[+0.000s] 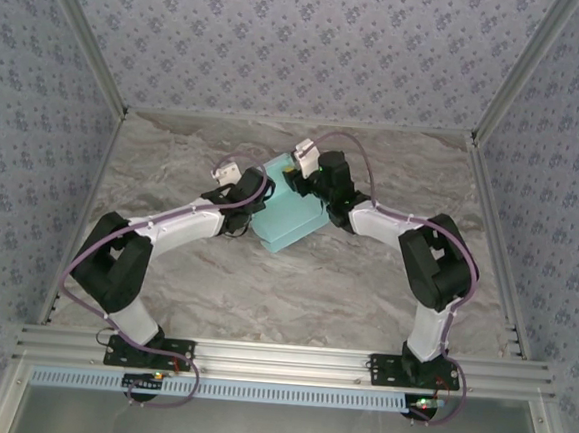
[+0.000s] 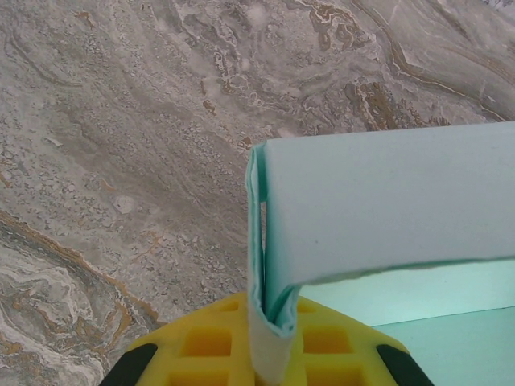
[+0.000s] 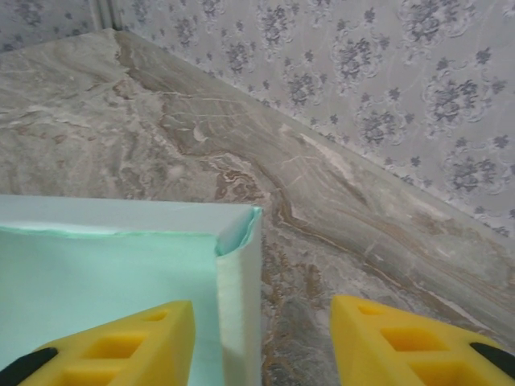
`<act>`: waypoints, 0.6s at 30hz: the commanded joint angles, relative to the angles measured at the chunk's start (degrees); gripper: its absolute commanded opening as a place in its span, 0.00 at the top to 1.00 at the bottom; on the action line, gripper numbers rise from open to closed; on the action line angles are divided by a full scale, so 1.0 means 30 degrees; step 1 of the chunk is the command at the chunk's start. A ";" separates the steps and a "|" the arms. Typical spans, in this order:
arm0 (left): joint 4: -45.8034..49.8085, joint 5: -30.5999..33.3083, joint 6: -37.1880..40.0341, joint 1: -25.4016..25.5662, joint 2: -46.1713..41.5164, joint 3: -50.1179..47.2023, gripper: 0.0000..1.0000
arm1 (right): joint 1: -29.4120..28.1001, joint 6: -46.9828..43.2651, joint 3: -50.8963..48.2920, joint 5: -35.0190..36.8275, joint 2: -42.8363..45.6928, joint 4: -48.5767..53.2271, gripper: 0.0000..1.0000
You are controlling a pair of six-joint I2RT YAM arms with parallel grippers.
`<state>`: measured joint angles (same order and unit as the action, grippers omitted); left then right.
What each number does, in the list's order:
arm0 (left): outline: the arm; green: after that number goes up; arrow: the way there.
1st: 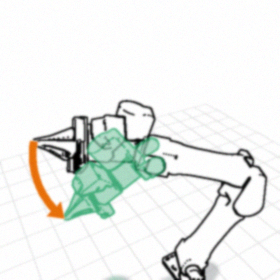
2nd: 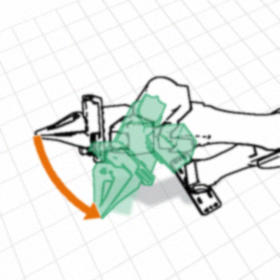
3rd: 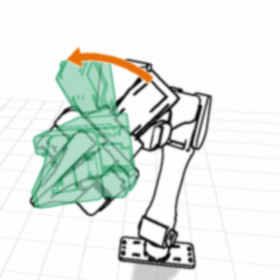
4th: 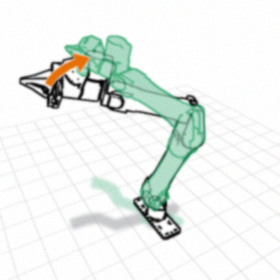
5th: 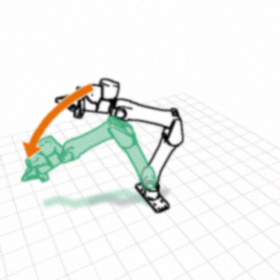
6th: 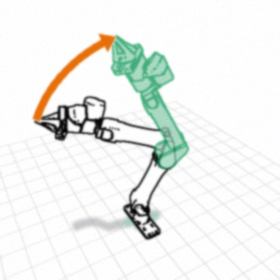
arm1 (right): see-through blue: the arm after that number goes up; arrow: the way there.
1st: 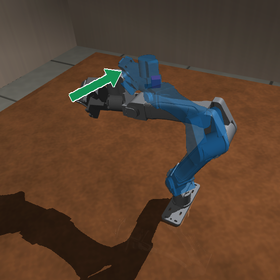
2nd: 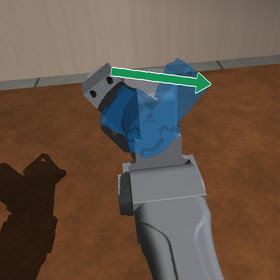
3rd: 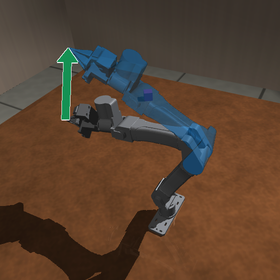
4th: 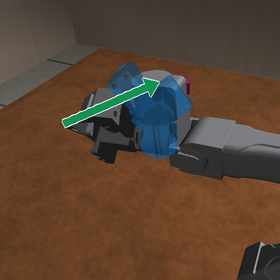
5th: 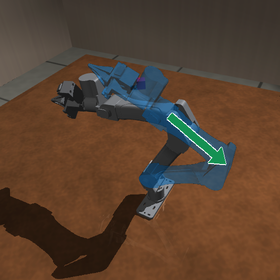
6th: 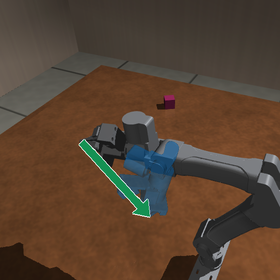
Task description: Fold the paper box
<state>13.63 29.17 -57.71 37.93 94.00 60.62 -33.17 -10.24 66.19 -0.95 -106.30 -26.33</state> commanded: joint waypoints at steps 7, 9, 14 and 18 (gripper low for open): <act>0.0321 -0.0005 -0.0127 0.0028 0.0089 0.0592 1.00 | -0.0925 -0.1274 0.2466 0.4305 -0.1872 0.0174 0.64; 0.0293 -0.0023 -0.0127 0.0012 0.0104 0.0587 1.00 | -0.0976 -0.1281 0.2690 0.4498 -0.2198 0.0096 0.65; 0.0262 -0.0039 -0.0186 0.0017 0.0135 0.0623 1.00 | -0.1141 -0.1668 0.3182 0.5093 -0.2792 0.0191 0.69; 0.0282 -0.0005 -0.0186 0.0034 0.0104 0.0623 1.00 | -0.1508 -0.2454 0.3451 0.7284 -0.3255 0.0166 0.70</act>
<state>13.76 29.15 -57.74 37.89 94.00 60.64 -37.28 -15.09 74.54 13.08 -114.26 -25.91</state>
